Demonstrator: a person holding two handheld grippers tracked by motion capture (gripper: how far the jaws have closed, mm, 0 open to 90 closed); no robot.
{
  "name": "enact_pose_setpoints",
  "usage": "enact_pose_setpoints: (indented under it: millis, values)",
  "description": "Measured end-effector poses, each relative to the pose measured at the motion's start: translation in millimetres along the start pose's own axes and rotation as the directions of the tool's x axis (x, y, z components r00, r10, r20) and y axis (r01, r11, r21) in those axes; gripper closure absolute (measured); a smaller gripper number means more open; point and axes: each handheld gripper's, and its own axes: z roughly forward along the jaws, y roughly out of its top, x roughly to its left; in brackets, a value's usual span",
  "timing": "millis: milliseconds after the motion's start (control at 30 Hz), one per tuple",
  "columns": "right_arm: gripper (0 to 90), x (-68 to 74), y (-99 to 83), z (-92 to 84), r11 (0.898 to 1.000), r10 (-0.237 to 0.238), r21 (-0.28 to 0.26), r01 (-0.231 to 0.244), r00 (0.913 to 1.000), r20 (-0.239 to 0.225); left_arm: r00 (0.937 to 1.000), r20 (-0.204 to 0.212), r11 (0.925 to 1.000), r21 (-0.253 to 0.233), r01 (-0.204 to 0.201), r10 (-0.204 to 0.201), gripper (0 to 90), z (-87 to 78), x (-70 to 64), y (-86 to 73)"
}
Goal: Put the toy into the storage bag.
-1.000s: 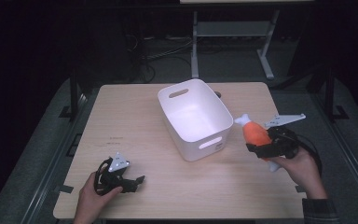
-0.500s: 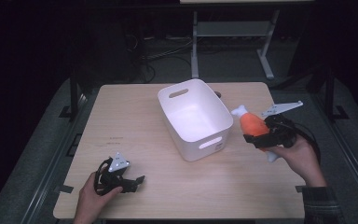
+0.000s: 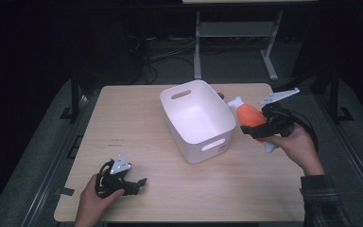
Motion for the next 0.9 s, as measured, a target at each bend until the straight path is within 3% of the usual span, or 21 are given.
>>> enact_pose_setpoints:
  millis: [467, 900]
  values:
    - [19.8, 1.5, 31.0, 12.3, 1.0, -0.024, 0.018, 0.024, 0.9997, -0.009, 1.0, -0.001, 1.0, 0.001, -0.003, 0.003, 13.1, -0.1, 0.1, 0.0]
    - [19.8, 12.2, 57.5, 32.0, 0.999, -0.043, 0.026, 0.044, 0.9986, -0.03, 1.0, -0.002, 1.0, 0.0, -0.002, 0.002, 13.1, 0.0, 0.0, 0.0]
